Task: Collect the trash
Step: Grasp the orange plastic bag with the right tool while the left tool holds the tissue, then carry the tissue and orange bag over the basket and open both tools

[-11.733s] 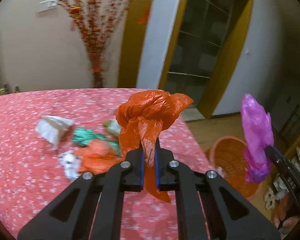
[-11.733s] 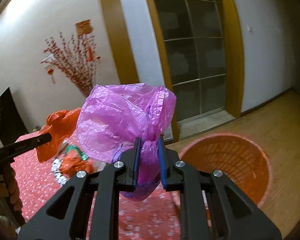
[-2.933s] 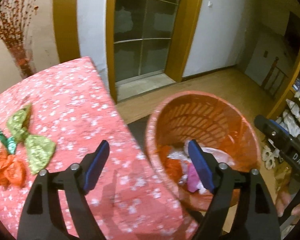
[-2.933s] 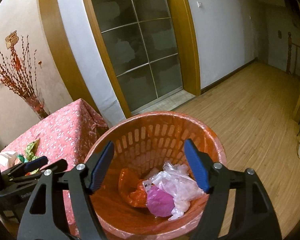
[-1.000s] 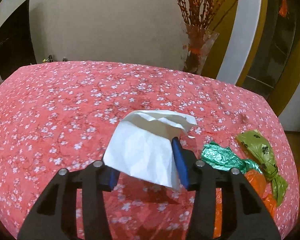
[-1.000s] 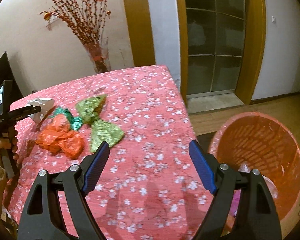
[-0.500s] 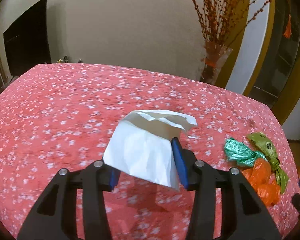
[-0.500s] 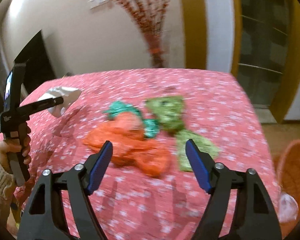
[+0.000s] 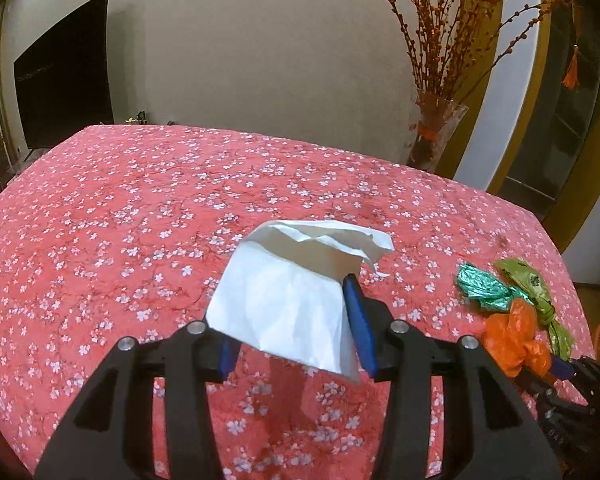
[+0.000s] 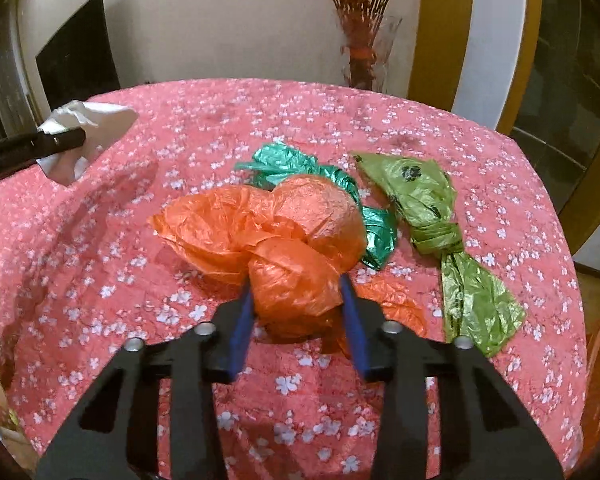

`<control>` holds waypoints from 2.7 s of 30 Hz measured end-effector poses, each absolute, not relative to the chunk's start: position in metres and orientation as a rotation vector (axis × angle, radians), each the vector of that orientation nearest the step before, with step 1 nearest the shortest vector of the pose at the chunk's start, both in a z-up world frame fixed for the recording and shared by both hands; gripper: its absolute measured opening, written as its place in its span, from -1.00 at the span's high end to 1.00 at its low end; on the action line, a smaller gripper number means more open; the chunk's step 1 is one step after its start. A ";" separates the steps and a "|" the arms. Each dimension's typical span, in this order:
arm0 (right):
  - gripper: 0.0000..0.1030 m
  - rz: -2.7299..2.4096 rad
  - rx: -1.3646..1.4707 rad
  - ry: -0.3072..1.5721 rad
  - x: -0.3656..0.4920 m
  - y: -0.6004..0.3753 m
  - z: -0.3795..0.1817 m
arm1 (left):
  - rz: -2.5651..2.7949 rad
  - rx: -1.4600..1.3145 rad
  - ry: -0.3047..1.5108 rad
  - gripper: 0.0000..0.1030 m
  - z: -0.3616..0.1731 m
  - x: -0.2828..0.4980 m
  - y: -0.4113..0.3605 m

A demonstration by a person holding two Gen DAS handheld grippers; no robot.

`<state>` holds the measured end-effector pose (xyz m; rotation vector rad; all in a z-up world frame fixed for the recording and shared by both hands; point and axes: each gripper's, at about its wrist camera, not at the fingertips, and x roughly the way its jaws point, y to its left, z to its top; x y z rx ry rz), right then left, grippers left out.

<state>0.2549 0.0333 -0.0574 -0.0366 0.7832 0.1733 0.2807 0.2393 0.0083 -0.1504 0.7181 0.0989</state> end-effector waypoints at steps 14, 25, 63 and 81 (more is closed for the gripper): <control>0.38 0.057 0.095 0.610 0.191 -0.040 0.003 | -0.012 -0.128 0.688 0.11 0.032 0.258 0.188; 0.38 -0.084 0.147 0.506 0.139 -0.089 0.026 | -0.176 -0.086 0.660 0.10 0.055 0.228 0.108; 0.38 -0.491 0.342 0.381 0.044 -0.227 0.016 | -0.564 0.032 0.665 0.10 0.051 0.184 -0.114; 0.38 -0.558 0.456 0.386 0.024 -0.289 -0.008 | -0.731 0.103 0.741 0.09 0.019 0.177 -0.233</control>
